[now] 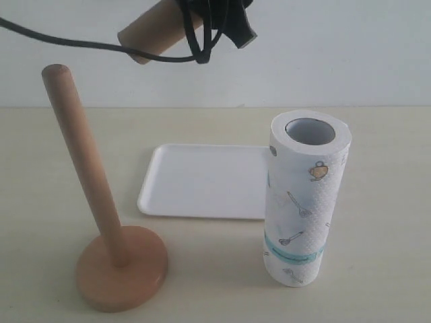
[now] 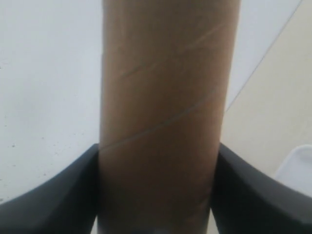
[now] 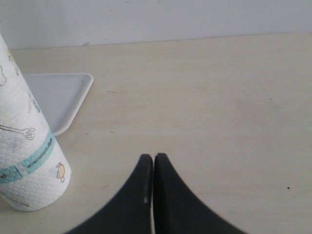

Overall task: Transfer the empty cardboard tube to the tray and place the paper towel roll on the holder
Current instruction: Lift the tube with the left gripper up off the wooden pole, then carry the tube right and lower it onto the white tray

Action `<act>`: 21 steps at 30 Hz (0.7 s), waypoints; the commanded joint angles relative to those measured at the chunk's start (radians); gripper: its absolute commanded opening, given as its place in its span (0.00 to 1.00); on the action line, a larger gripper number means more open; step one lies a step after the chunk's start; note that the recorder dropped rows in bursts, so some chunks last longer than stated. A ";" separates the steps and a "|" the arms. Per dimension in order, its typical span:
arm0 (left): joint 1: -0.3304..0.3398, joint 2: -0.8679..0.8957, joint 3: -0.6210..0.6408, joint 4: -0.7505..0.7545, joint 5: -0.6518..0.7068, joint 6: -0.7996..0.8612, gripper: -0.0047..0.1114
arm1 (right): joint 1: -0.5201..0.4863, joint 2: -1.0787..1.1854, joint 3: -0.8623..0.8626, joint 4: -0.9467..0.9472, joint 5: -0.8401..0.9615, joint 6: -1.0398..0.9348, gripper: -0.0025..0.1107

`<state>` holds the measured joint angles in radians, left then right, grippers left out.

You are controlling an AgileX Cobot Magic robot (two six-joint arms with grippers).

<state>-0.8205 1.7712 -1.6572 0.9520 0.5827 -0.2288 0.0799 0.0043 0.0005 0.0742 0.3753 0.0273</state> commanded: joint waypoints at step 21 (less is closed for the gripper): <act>0.069 0.255 -0.263 -0.518 0.333 0.670 0.08 | 0.001 -0.004 0.000 -0.002 -0.008 -0.004 0.02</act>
<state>-0.7629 2.0112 -1.9138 0.4856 0.8868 0.3870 0.0799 0.0043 0.0005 0.0742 0.3753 0.0273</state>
